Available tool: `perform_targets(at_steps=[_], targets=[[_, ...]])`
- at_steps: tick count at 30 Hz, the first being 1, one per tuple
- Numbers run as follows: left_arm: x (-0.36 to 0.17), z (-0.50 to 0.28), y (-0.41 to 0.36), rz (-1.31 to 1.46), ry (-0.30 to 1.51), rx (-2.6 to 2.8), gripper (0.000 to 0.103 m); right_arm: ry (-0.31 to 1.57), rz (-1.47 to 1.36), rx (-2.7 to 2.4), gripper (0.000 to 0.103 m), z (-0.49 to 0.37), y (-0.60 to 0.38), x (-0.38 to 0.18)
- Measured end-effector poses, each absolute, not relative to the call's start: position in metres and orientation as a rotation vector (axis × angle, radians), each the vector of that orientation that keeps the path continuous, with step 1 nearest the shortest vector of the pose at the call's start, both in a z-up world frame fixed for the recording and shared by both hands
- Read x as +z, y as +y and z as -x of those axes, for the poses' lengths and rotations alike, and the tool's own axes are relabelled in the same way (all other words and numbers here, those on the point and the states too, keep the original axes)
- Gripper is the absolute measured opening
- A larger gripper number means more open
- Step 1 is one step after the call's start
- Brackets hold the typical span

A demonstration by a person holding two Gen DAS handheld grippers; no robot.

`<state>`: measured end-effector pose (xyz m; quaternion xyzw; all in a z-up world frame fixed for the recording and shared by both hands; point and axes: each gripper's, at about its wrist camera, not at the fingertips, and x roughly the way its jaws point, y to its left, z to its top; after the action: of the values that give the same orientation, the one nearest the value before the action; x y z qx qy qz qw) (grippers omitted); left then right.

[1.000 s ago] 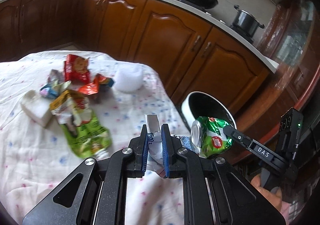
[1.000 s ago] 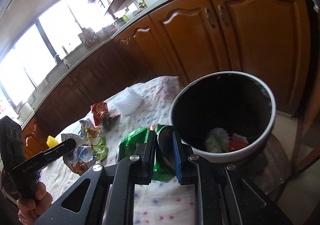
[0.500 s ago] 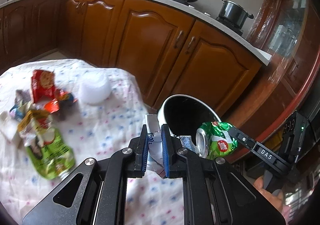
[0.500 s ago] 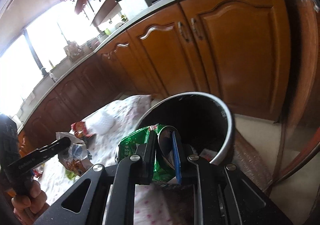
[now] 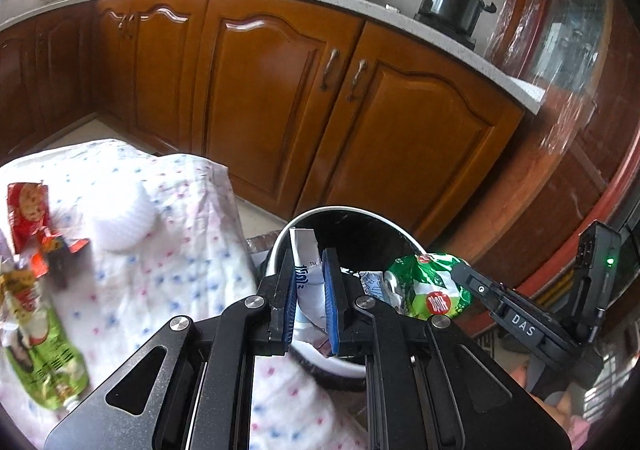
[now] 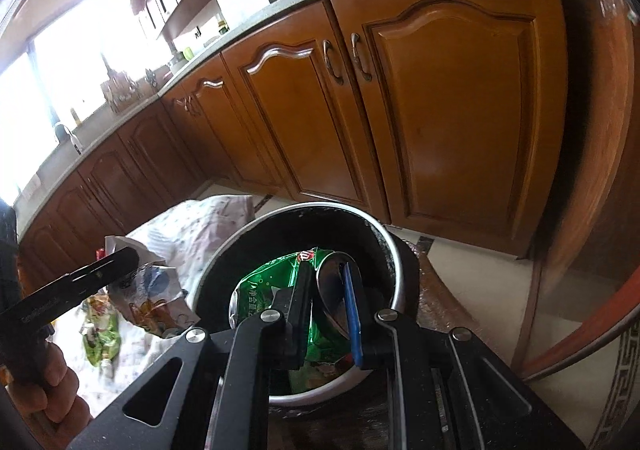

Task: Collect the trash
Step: 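Carry the wrapper and can over the bin and open both grippers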

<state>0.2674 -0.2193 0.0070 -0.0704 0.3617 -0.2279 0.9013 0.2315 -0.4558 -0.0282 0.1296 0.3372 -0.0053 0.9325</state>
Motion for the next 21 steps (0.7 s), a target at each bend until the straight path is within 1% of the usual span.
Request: perform_targets(at_steps=[11,13,14,15,16,17,18,20,21], targets=[[-0.018,-0.288,-0.254,0.075,0.817,-0.485,0.012,0.740,-0.227,-0.014,0.015,-0.253,-0.462,-0.040],[-0.022,-0.291,-0.257,0.075,0.833,-0.479,0.013,0.753,-0.239,0.004,0.020,-0.258,-0.463,-0.041],[-0.024,-0.293,-0.257,0.078,0.844,-0.477,0.018,0.753,-0.246,0.006,0.020,-0.258,-0.464,-0.042],[-0.025,-0.294,-0.257,0.085,0.858,-0.472,0.032,0.752,-0.249,0.001,0.027,-0.258,-0.465,-0.042],[-0.026,-0.296,-0.257,0.095,0.866,-0.467,0.041,0.750,-0.253,0.002,0.035,-0.259,-0.466,-0.042],[-0.026,-0.296,-0.256,0.103,0.864,-0.465,0.053,0.743,-0.265,0.004,0.037,-0.256,-0.467,-0.041],[-0.026,-0.294,-0.255,0.106,0.858,-0.464,0.055,0.737,-0.274,0.005,0.040,-0.256,-0.467,-0.039],[-0.025,-0.293,-0.253,0.106,0.856,-0.465,0.055,0.727,-0.293,0.014,0.041,-0.252,-0.467,-0.039],[-0.024,-0.292,-0.250,0.108,0.858,-0.464,0.056,0.722,-0.304,0.021,0.043,-0.249,-0.466,-0.038]])
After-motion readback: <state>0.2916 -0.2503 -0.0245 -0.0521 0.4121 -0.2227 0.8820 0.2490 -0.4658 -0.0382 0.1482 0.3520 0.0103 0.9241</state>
